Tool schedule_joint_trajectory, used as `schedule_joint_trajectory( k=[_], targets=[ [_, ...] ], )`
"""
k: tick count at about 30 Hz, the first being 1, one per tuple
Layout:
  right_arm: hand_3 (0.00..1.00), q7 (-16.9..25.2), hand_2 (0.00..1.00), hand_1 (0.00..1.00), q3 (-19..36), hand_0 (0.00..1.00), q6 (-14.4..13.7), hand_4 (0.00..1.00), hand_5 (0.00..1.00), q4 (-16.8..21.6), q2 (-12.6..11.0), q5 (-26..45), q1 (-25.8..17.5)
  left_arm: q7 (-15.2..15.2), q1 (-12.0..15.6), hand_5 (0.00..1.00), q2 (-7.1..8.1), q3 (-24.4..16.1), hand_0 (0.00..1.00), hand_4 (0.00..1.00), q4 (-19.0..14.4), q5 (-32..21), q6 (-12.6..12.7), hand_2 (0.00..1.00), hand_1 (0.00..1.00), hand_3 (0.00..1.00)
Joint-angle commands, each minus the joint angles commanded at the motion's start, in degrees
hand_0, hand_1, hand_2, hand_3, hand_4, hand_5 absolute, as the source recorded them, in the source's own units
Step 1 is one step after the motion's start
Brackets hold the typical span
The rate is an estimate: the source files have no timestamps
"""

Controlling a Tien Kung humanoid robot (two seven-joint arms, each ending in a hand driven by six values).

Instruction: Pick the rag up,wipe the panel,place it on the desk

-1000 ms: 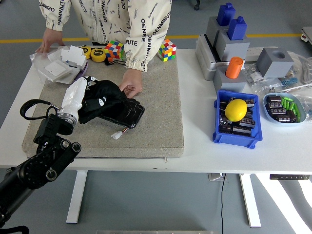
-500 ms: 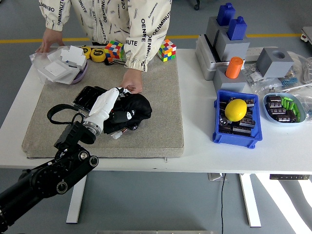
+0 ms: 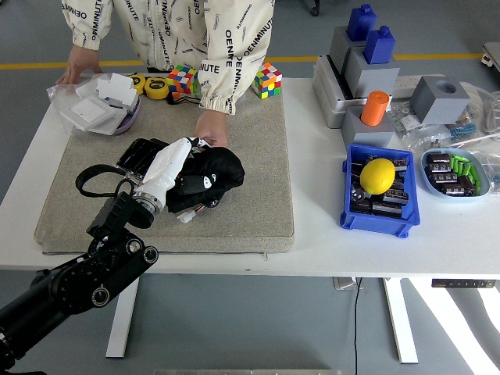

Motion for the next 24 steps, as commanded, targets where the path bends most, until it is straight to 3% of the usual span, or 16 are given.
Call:
schedule_joint_trajectory(
  k=[24],
  targets=[
    [0.519, 0.0, 0.49, 0.551, -0.2, 0.521, 0.0, 0.851, 0.349, 0.1, 0.0, 0.4, 0.0, -2.7, -1.7, 0.002, -0.19, -17.4, 0.249, 0.676, 14.2, 3.2, 1.9, 0.37, 0.361, 0.561]
  ],
)
